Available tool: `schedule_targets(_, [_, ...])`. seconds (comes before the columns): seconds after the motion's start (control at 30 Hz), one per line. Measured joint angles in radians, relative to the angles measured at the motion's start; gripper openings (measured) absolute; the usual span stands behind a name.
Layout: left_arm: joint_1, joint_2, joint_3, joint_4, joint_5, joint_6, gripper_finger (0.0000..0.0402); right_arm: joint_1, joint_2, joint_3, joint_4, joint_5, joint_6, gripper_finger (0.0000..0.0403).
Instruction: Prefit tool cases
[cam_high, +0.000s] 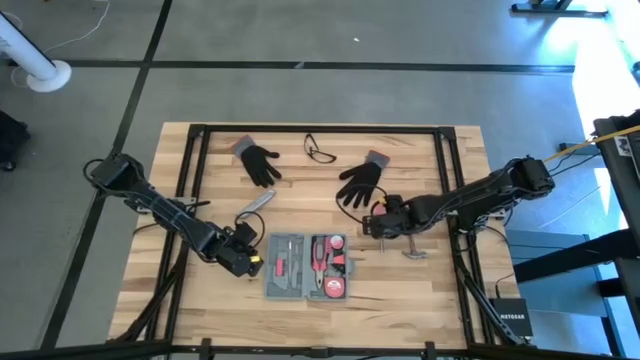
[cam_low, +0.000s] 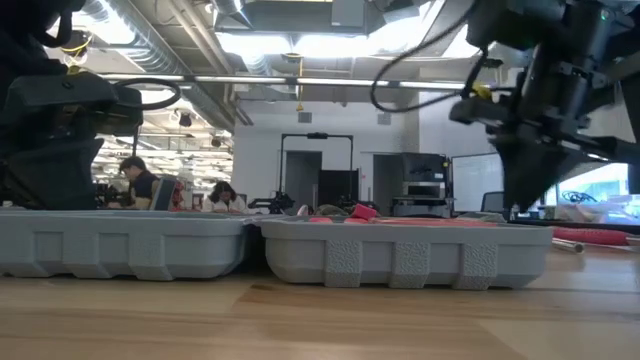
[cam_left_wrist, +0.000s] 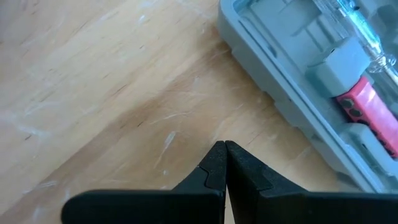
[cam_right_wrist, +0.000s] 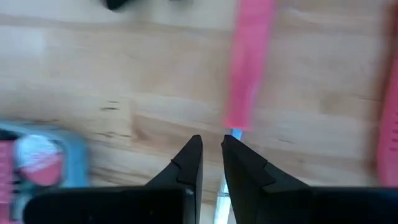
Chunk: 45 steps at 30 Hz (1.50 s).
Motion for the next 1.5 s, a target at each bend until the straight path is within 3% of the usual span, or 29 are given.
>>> schedule_targets(0.3, [0.000, 0.000, 0.000, 0.003, -0.001, 0.012, 0.0000, -0.022, 0.010, 0.033, -0.038, 0.054, -0.027, 0.0048])
schedule_targets(0.43, [0.000, 0.000, 0.000, 0.003, 0.000, 0.031, 0.0000, -0.058, 0.051, 0.033, -0.023, 0.040, -0.066, 0.0007])
schedule_targets(0.77, [-0.002, 0.000, 0.000, 0.010, 0.000, -0.005, 0.0000, -0.092, 0.168, 0.033, 0.103, -0.033, -0.099, 0.0001])
schedule_targets(1.5, [-0.001, 0.000, 0.000, 0.015, -0.001, -0.002, 0.0000, 0.055, 0.187, 0.032, 0.114, -0.091, 0.014, 0.0000])
